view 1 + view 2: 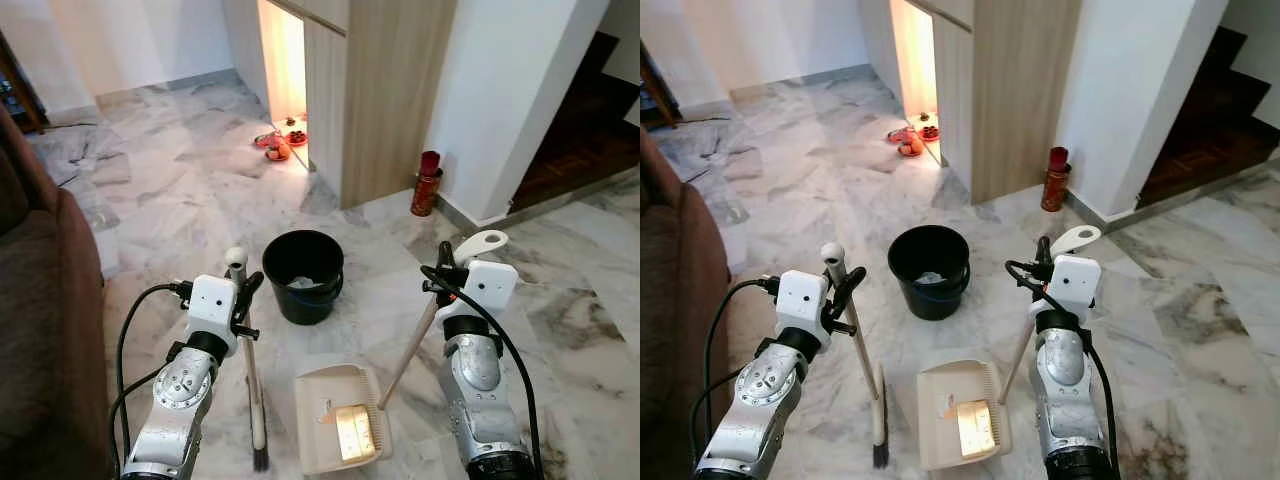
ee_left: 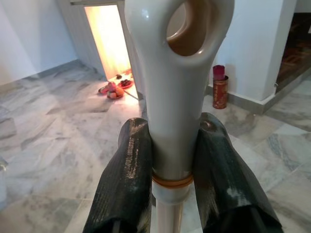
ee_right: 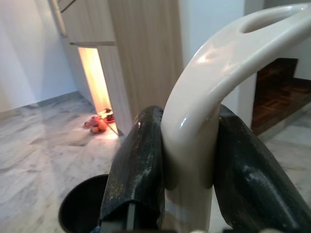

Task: Sweep floor

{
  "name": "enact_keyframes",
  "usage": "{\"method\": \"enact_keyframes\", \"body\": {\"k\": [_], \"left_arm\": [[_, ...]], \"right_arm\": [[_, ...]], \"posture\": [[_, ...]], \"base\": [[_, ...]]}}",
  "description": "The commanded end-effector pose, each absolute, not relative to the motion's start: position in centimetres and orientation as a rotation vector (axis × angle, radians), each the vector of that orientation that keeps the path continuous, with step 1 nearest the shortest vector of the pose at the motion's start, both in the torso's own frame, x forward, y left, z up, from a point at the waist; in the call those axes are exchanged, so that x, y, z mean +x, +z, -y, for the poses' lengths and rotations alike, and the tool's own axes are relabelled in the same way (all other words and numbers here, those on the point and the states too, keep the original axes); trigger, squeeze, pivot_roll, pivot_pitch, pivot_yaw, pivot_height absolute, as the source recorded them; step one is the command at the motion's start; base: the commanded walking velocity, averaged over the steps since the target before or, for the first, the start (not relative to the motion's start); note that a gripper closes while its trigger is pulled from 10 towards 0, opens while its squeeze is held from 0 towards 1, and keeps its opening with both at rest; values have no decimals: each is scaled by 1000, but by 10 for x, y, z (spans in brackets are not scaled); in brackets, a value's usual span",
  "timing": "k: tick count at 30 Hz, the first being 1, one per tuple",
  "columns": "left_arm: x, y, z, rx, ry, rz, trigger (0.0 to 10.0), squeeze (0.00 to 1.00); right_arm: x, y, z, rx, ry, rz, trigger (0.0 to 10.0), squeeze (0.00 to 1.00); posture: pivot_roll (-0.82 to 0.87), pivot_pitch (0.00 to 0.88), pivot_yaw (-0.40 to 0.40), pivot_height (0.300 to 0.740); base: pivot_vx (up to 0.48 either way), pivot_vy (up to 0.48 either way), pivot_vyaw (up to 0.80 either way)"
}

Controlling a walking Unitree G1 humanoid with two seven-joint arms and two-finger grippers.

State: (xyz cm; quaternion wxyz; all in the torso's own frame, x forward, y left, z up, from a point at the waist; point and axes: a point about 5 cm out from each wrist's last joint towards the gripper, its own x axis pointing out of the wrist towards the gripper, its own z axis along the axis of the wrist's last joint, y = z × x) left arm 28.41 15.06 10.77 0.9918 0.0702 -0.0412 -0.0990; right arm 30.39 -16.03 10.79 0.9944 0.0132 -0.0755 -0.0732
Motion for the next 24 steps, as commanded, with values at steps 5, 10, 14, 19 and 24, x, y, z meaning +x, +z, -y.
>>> {"method": "enact_keyframes", "body": {"k": [5, 10, 14, 19, 24], "left_arm": [[286, 118, -154, 163, -177, 124, 10000, 0], [286, 118, -154, 162, -175, 123, 10000, 0], [287, 118, -154, 162, -174, 123, 10000, 0], [287, 118, -154, 164, -172, 126, 10000, 0], [287, 119, -154, 165, -173, 131, 10000, 0]], "right_arm": [[307, 117, 156, 39, -135, 190, 10000, 0], [307, 117, 157, 34, -135, 189, 10000, 0], [308, 117, 157, 30, -133, 189, 10000, 0], [308, 118, 156, 31, -130, 188, 10000, 0], [309, 117, 155, 35, -126, 186, 10000, 0]], "posture": [[125, 14, 42, 740], [125, 16, 41, 740], [125, 16, 41, 740], [126, 15, 40, 740], [128, 16, 40, 740]], "base": [[318, 0, 235], [323, 0, 0], [322, 0, 0], [322, 0, 0], [288, 0, 0]]}}
